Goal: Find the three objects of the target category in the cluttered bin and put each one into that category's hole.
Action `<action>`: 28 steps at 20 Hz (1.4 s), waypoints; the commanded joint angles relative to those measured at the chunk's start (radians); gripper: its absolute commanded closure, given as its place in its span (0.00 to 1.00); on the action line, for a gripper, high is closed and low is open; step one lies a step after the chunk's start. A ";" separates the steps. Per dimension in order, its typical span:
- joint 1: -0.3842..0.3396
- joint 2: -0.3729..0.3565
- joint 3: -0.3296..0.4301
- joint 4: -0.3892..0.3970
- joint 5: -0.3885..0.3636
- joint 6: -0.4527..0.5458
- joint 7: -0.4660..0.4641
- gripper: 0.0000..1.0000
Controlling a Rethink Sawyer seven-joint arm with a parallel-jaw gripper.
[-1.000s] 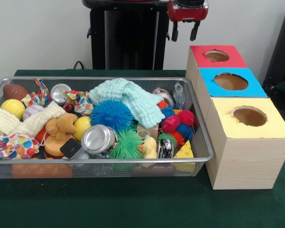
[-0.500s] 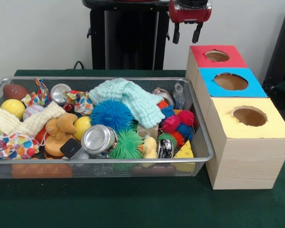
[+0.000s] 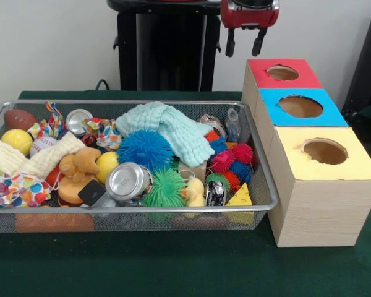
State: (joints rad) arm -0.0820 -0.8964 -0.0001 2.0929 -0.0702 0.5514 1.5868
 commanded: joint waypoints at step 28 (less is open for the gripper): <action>0.030 0.136 0.003 -0.174 -0.081 0.010 0.119 0.00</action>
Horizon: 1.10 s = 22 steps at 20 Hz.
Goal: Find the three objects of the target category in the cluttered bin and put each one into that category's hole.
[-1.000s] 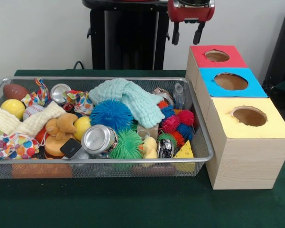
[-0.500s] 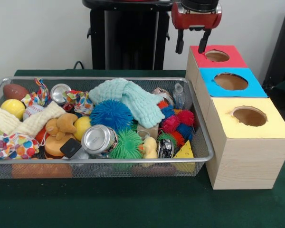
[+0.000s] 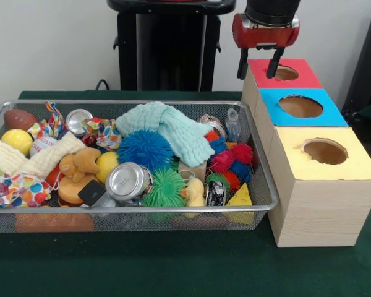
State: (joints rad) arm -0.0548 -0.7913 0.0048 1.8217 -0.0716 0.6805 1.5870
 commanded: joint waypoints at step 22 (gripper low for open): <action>-0.138 0.183 -0.016 0.291 -0.232 -0.550 0.140 0.00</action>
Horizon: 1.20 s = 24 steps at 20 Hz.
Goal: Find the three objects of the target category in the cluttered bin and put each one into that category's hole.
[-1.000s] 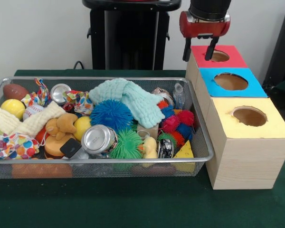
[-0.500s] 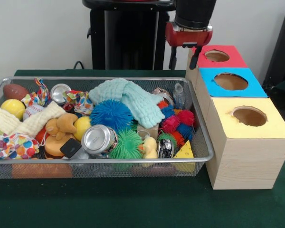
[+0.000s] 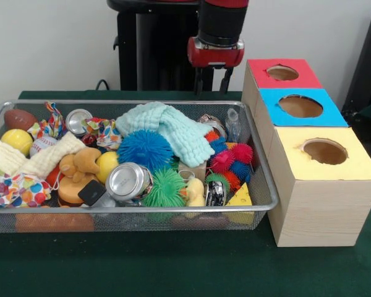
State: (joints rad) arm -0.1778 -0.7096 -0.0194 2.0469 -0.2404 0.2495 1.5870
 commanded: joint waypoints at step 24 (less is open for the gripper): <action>0.049 0.146 -0.005 0.116 0.066 -0.209 0.197 0.00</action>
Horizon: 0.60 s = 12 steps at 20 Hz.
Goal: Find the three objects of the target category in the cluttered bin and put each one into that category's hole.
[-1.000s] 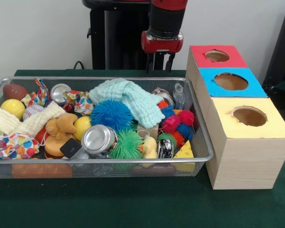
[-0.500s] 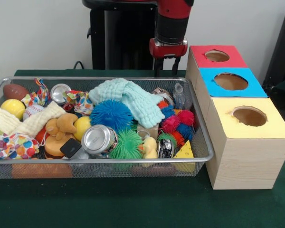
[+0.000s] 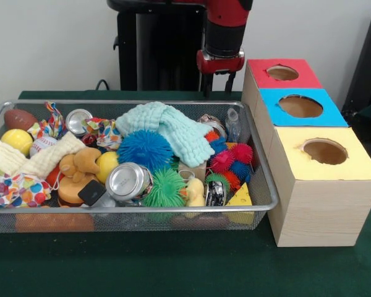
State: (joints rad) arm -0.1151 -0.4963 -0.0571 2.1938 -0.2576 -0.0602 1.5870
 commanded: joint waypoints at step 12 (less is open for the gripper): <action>0.049 -0.300 0.009 -0.060 0.102 0.418 0.137 0.00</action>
State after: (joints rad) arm -0.0851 -0.6848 -0.0584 2.2106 -0.2163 0.2087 1.5870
